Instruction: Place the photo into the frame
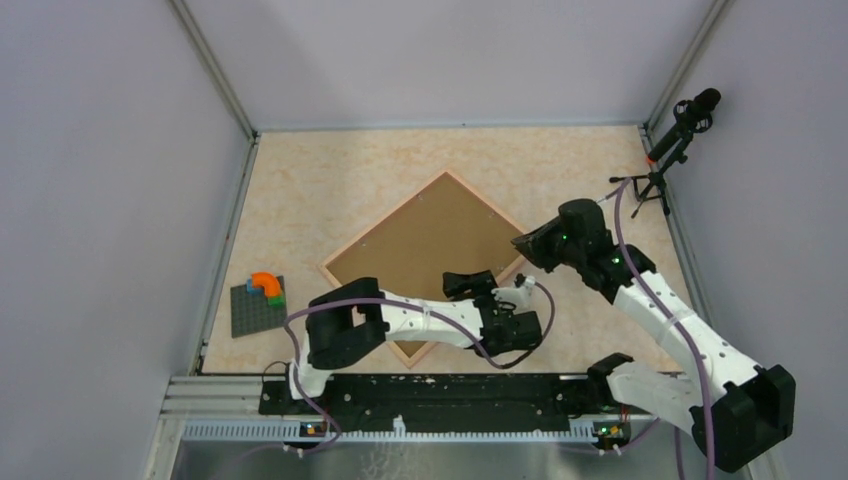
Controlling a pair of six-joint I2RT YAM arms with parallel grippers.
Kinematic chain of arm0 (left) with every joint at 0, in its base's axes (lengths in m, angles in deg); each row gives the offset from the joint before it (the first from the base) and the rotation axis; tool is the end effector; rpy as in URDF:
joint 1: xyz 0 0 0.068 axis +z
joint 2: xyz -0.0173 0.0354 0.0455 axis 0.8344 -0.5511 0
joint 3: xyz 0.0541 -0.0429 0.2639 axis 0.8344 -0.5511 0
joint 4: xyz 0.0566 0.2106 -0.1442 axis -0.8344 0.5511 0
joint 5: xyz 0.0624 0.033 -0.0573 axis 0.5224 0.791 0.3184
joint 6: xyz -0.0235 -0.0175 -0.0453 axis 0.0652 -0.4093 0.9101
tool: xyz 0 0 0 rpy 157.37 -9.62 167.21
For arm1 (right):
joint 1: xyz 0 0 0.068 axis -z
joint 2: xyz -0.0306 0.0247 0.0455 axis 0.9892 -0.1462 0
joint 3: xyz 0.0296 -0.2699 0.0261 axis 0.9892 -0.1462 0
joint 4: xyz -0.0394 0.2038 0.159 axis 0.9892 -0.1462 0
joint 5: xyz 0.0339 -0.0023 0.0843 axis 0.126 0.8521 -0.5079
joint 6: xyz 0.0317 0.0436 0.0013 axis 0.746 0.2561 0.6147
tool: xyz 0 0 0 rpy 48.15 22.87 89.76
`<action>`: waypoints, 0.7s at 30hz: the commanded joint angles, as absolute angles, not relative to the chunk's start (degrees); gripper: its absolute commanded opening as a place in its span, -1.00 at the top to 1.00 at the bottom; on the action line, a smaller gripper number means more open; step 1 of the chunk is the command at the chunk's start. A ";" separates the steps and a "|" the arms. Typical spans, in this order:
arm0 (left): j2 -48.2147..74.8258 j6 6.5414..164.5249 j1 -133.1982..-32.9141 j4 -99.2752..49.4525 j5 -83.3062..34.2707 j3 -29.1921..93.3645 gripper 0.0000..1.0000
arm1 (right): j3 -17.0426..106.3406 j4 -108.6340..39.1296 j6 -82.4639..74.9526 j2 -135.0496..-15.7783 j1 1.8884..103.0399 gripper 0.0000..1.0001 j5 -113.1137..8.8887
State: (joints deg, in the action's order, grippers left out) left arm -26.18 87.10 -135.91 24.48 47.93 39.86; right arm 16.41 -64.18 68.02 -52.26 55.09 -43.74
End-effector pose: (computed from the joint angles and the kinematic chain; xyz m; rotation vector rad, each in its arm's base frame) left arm 0.1015 -0.3658 0.1731 1.0801 1.8219 0.8141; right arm 0.1926 0.0955 0.2801 1.0873 2.2086 0.8903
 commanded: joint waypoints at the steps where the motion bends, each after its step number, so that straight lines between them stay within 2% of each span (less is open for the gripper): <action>1: -20.15 84.53 -136.05 22.10 46.97 39.81 -0.40 | 19.19 -64.29 62.35 -50.32 55.38 0.01 -36.36; 4: -11.67 80.62 -135.92 14.14 32.37 34.64 -0.81 | 18.28 -61.11 53.14 -51.98 58.05 -0.91 -37.85; 5: -8.85 80.89 -135.66 12.97 28.91 33.10 -0.88 | 19.11 -61.96 51.23 -53.47 58.65 -0.97 -38.50; 10: 5.24 77.33 -134.72 3.83 11.99 23.49 -0.95 | 22.53 -64.28 46.05 -65.04 59.73 -0.98 -45.26; 13: 13.01 76.25 -133.96 -0.96 8.54 17.76 -0.97 | 22.51 -64.89 49.78 -70.53 59.75 -0.97 -46.68; 15: 15.37 76.16 -133.24 -2.22 7.89 15.75 -0.97 | 22.30 -65.47 53.36 -73.61 60.07 -0.86 -47.44; 18: 16.00 76.53 -132.49 -2.32 7.50 14.84 -0.97 | 23.19 -66.19 55.83 -77.76 60.29 -0.50 -46.97; 21: 14.84 77.39 -132.45 -2.37 7.63 14.59 -0.97 | 25.03 -66.64 55.93 -82.54 61.05 -0.34 -47.29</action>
State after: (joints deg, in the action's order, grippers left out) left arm 15.96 77.18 -132.76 1.14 10.16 15.64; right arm 20.96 -65.51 53.81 -78.30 59.90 -46.32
